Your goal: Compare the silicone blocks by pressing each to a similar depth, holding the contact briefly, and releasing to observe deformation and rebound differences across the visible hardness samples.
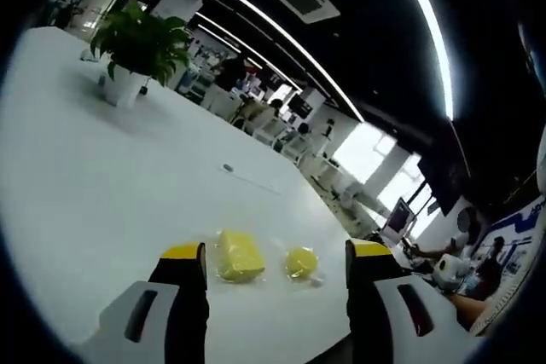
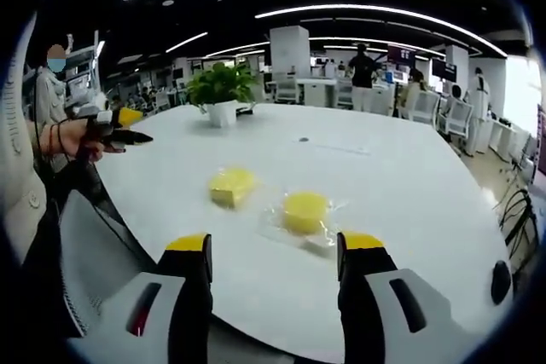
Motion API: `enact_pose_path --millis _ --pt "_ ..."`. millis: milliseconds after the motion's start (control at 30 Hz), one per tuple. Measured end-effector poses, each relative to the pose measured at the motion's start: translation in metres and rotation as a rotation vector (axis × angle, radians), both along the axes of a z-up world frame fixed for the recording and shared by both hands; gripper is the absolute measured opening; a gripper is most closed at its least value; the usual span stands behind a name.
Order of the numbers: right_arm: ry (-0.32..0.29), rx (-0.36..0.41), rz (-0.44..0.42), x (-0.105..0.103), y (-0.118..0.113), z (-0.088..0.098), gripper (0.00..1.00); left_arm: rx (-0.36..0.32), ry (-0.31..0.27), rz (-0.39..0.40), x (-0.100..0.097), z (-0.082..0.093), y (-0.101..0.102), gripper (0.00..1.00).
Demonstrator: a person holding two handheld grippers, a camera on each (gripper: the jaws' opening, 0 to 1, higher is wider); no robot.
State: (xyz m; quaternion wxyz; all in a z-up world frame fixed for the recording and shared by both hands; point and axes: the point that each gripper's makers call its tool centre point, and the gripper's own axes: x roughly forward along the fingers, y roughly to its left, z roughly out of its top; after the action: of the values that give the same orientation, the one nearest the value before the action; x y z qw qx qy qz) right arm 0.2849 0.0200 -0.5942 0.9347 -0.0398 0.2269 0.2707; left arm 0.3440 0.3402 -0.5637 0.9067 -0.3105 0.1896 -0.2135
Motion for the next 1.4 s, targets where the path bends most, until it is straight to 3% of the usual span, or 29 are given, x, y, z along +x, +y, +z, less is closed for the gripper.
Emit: enact_pose_path --millis 767,1133,1400 --pt "0.046 -0.016 0.0 0.017 -0.001 -0.015 0.54 -0.046 0.095 0.012 0.049 -0.037 -0.015 0.63" --pt "0.067 -0.028 -0.013 0.024 -0.008 -0.023 0.54 -0.051 0.147 0.013 0.071 -0.065 -0.02 0.63" --pt "0.084 -0.027 -0.014 0.026 -0.009 -0.026 0.53 -0.114 0.198 0.025 0.087 -0.086 -0.026 0.63"
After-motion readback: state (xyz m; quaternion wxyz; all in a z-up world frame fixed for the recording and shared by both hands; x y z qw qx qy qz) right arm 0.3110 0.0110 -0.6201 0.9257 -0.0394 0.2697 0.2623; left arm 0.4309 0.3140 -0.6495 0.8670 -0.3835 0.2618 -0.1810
